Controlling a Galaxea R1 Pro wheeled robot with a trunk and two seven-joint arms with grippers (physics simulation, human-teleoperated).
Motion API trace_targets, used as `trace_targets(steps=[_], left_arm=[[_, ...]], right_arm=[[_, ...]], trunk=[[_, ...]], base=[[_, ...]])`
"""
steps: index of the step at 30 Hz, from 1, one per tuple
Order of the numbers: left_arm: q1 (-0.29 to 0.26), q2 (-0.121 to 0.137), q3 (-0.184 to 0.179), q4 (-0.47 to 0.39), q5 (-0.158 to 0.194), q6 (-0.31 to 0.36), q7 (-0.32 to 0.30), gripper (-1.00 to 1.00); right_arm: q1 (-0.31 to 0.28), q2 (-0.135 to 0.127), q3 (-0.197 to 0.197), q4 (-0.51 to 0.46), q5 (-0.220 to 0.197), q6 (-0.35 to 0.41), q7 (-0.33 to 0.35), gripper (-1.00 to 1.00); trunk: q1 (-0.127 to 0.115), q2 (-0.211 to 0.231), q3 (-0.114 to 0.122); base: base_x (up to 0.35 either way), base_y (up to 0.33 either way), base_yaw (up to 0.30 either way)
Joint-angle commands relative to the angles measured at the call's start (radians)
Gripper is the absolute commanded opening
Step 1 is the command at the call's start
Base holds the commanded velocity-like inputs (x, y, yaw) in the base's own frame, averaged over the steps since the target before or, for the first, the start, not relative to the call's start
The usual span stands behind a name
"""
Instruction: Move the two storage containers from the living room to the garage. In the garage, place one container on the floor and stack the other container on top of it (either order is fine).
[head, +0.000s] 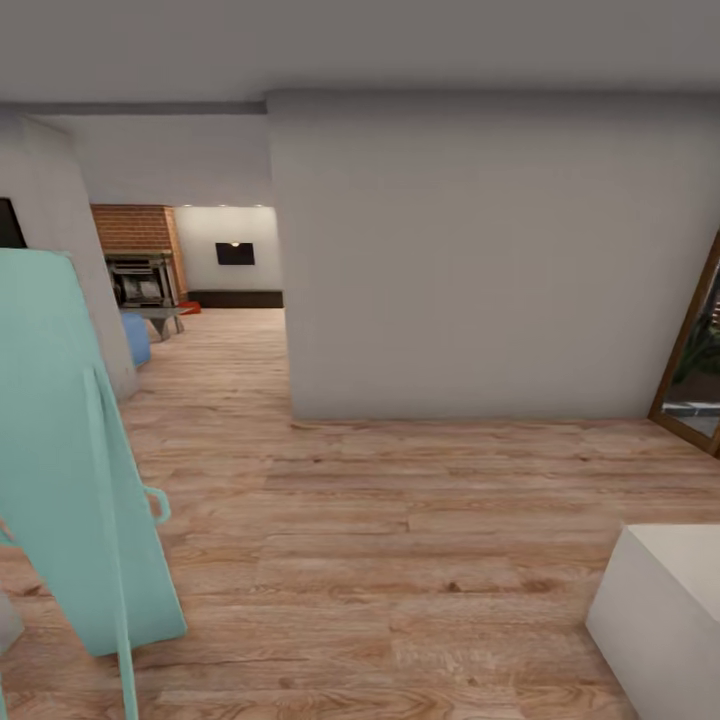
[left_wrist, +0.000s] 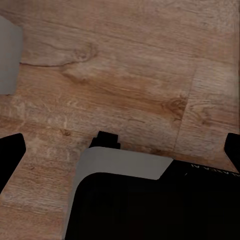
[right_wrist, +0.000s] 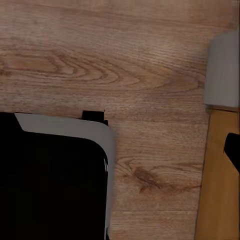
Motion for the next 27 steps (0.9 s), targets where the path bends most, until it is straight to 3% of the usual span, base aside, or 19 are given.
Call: trace_targets(steps=[1, 27], left_arm=[[-0.001, 0.0, -0.007, 0.001, 0.008, -0.003, 0.002, 1.0], [-0.001, 0.0, -0.007, 0.001, 0.008, -0.003, 0.003, 1.0]], right_arm=[[-0.001, 0.001, 0.008, 0.003, -0.007, -0.005, 0.0, 1.0], [-0.001, 0.002, 0.002, 0.003, -0.01, -0.008, -0.003, 1.0]], trunk=[[0.001, -0.001, -0.001], [0.001, -0.001, -0.001]], base=[[0.318, -0.081, 0.0], [0.318, -0.073, 0.0]])
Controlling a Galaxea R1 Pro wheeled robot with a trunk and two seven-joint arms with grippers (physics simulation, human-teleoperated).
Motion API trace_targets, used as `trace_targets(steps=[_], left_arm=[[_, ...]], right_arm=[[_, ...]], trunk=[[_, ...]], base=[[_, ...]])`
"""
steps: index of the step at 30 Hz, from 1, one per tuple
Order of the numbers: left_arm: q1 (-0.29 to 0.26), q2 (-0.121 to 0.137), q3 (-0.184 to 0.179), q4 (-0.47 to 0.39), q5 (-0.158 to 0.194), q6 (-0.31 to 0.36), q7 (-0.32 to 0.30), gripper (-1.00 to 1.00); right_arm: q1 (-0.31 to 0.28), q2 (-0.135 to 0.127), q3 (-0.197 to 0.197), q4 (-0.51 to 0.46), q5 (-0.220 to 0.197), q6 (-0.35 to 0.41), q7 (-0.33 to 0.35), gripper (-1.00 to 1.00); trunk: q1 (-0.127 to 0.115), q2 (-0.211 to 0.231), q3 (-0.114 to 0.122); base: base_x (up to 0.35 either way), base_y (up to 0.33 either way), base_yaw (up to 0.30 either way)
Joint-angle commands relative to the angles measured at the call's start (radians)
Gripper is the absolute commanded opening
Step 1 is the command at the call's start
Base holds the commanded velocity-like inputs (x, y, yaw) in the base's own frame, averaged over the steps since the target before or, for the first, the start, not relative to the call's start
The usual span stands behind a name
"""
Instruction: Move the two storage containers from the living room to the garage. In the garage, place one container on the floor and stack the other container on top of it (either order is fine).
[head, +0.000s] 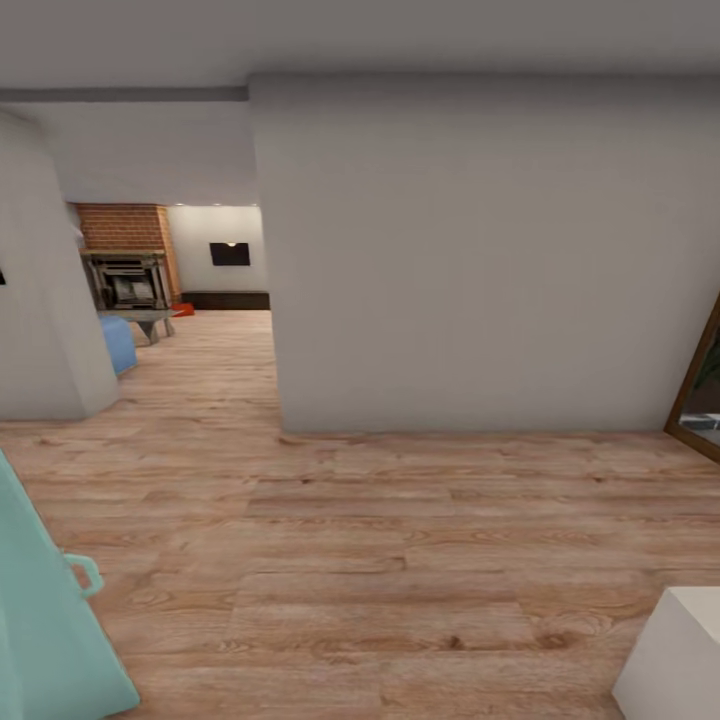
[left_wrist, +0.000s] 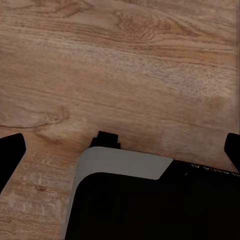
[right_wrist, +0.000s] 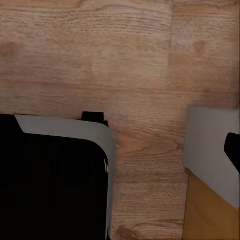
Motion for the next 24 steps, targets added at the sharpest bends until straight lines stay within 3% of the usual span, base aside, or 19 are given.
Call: trace_targets(steps=[1, 24], left_arm=[[-0.001, 0.0, -0.007, 0.001, 0.008, -0.003, 0.002, 1.0], [-0.001, 0.0, -0.007, 0.0, 0.011, -0.008, 0.003, 1.0]], right_arm=[[-0.001, 0.001, 0.008, 0.003, -0.006, -0.005, 0.0, 1.0], [-0.001, 0.001, 0.006, 0.003, -0.008, -0.006, 0.0, 1.0]], trunk=[[0.001, -0.001, -0.001], [0.001, -0.001, -0.001]], base=[[0.318, -0.013, 0.01], [0.318, -0.001, 0.243]])
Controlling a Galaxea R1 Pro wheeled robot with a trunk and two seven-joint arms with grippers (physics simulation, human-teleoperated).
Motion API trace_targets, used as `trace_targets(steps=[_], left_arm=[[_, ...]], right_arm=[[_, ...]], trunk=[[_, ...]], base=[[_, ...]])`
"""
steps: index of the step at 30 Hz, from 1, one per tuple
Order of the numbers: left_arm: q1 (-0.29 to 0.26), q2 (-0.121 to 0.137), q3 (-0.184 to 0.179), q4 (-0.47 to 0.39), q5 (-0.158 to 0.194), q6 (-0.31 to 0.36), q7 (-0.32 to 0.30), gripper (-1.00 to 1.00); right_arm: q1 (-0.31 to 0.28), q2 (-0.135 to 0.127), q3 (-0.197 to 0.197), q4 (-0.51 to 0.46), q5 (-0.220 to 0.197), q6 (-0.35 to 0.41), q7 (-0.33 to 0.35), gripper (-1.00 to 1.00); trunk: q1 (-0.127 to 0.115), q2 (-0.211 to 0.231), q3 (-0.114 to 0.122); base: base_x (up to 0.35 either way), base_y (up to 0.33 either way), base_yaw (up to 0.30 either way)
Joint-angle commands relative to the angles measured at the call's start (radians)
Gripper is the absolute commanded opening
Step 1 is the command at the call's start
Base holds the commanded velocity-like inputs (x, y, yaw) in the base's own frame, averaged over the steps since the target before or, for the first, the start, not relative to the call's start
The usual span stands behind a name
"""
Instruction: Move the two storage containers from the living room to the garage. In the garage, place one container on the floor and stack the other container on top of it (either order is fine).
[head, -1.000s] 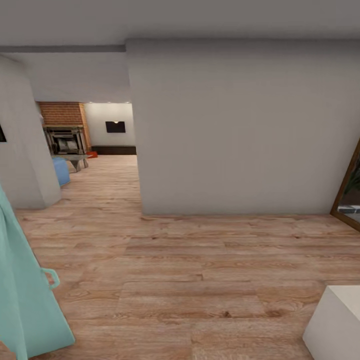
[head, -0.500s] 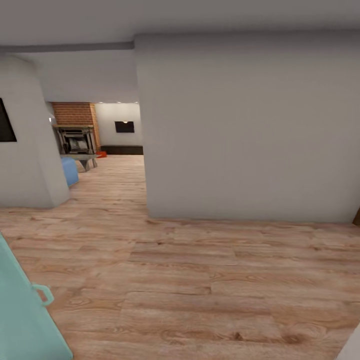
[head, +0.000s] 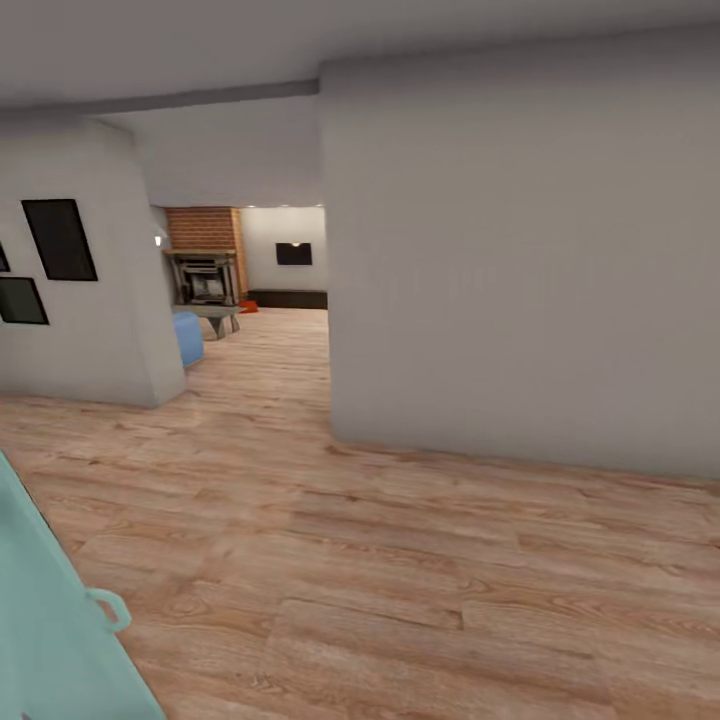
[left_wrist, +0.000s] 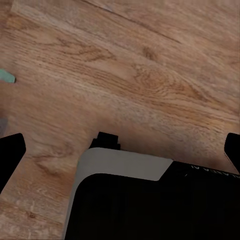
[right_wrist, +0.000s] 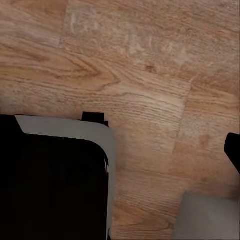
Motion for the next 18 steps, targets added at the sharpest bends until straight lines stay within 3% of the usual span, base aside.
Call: trace_targets(steps=[1, 18], left_arm=[[-0.001, 0.0, -0.007, 0.001, 0.008, -0.003, 0.002, 1.0], [-0.001, 0.0, -0.007, 0.001, 0.005, -0.003, 0.002, 1.0]], right_arm=[[-0.001, 0.0, 0.006, 0.003, -0.011, -0.004, 0.0, 1.0], [-0.001, 0.0, 0.015, 0.003, -0.005, 0.006, 0.011, 1.0]], trunk=[[0.001, -0.001, -0.001], [0.001, -0.001, -0.001]], base=[[0.318, 0.0, 0.091], [0.318, 0.0, 0.008]])
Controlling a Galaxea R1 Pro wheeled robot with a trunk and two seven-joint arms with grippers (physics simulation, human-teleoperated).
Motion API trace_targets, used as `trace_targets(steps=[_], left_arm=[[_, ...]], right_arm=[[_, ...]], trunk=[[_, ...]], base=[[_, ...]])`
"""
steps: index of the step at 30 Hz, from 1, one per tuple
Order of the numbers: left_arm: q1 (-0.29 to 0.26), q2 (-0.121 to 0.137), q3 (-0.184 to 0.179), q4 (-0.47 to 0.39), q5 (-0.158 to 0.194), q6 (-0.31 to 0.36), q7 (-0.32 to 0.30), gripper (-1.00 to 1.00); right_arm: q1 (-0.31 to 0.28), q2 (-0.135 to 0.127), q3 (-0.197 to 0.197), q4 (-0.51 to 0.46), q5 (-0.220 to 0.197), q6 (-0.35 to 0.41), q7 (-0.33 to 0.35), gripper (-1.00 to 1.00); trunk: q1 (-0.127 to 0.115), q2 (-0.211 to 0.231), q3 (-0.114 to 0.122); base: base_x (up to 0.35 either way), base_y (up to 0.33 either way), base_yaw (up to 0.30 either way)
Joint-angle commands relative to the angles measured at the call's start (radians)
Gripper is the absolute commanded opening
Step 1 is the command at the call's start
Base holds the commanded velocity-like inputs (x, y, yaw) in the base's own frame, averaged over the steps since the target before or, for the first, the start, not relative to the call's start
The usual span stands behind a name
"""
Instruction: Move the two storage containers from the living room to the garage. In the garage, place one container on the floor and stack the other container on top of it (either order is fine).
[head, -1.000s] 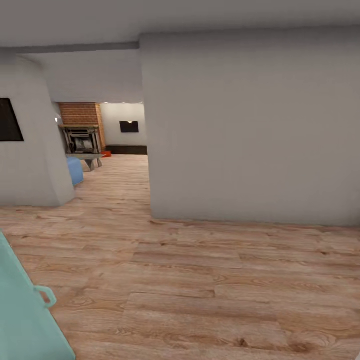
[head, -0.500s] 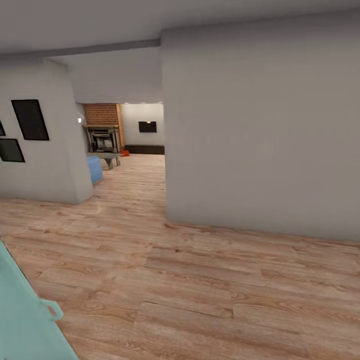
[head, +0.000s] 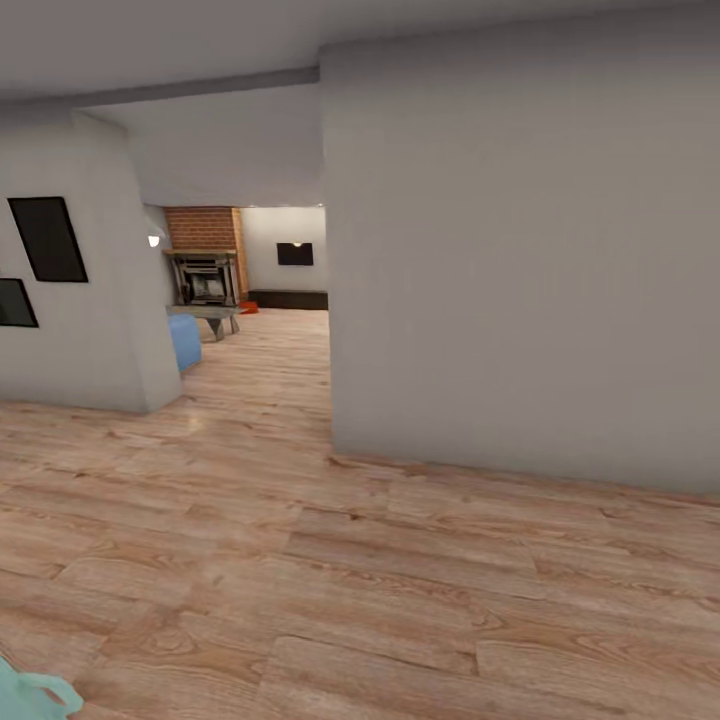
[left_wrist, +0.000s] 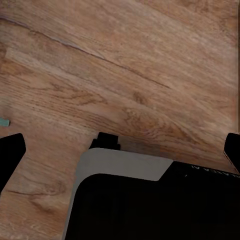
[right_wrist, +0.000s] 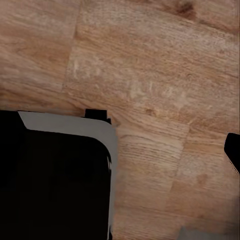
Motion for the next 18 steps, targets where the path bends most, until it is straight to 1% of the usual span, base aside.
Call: trace_targets(steps=[1, 10, 18], left_arm=[[-0.001, 0.0, -0.007, 0.001, 0.008, -0.003, 0.002, 1.0], [-0.001, -0.001, -0.007, 0.001, 0.007, -0.003, 0.003, 1.0], [-0.001, 0.0, -0.007, 0.001, 0.01, -0.002, 0.003, 1.0]], right_arm=[[-0.001, 0.001, 0.008, 0.003, -0.007, -0.005, 0.0, 1.0], [-0.001, 0.001, -0.003, 0.003, -0.013, -0.004, -0.011, 1.0], [-0.001, 0.001, 0.006, 0.003, -0.009, -0.004, -0.013, 1.0]], trunk=[[0.001, -0.001, -0.001], [0.001, -0.001, -0.001], [0.001, -0.001, -0.001]], base=[[0.318, 0.0, 0.0], [0.318, 0.0, 0.0], [0.318, 0.0, 0.0]])
